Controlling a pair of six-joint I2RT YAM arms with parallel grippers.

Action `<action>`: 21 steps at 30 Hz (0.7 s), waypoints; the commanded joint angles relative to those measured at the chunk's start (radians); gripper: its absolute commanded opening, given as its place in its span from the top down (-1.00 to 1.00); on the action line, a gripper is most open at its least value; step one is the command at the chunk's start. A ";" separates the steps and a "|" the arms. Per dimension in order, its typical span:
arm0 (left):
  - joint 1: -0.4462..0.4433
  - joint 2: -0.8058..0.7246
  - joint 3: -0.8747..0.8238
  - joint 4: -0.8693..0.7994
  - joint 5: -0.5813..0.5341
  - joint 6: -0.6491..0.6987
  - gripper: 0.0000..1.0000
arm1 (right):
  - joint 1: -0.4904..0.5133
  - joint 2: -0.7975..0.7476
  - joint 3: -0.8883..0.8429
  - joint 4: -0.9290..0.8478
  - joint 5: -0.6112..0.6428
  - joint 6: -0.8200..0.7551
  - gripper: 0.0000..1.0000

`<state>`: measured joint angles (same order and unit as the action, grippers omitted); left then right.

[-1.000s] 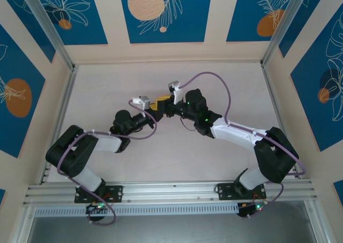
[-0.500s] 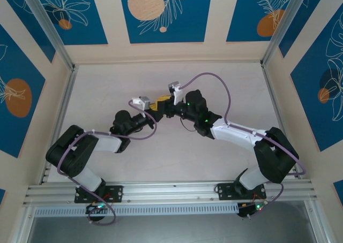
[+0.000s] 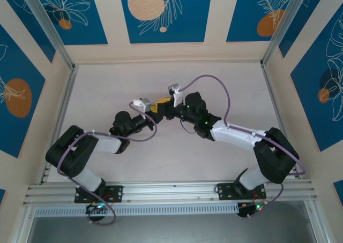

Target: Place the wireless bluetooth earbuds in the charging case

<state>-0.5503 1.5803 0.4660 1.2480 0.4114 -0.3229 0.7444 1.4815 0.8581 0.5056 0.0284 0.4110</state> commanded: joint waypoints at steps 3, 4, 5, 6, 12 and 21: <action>-0.019 -0.078 0.012 0.159 0.065 0.043 1.00 | -0.005 0.018 -0.015 -0.111 0.090 0.000 0.51; -0.019 -0.081 0.013 0.159 0.071 0.046 1.00 | -0.005 0.020 -0.015 -0.108 0.091 0.000 0.51; -0.020 -0.087 0.011 0.159 0.076 0.049 1.00 | -0.005 0.024 -0.017 -0.104 0.089 -0.001 0.51; -0.020 -0.091 0.011 0.159 0.078 0.052 1.00 | -0.005 0.026 -0.021 -0.099 0.087 -0.001 0.50; -0.020 -0.113 0.008 0.159 0.073 0.061 1.00 | -0.004 0.040 -0.036 -0.091 0.085 -0.010 0.50; -0.019 -0.132 0.005 0.158 0.069 0.063 1.00 | -0.002 0.039 -0.048 -0.096 0.097 -0.016 0.43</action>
<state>-0.5503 1.5288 0.4587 1.1873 0.4023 -0.2852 0.7555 1.4811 0.8543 0.5171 0.0387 0.4099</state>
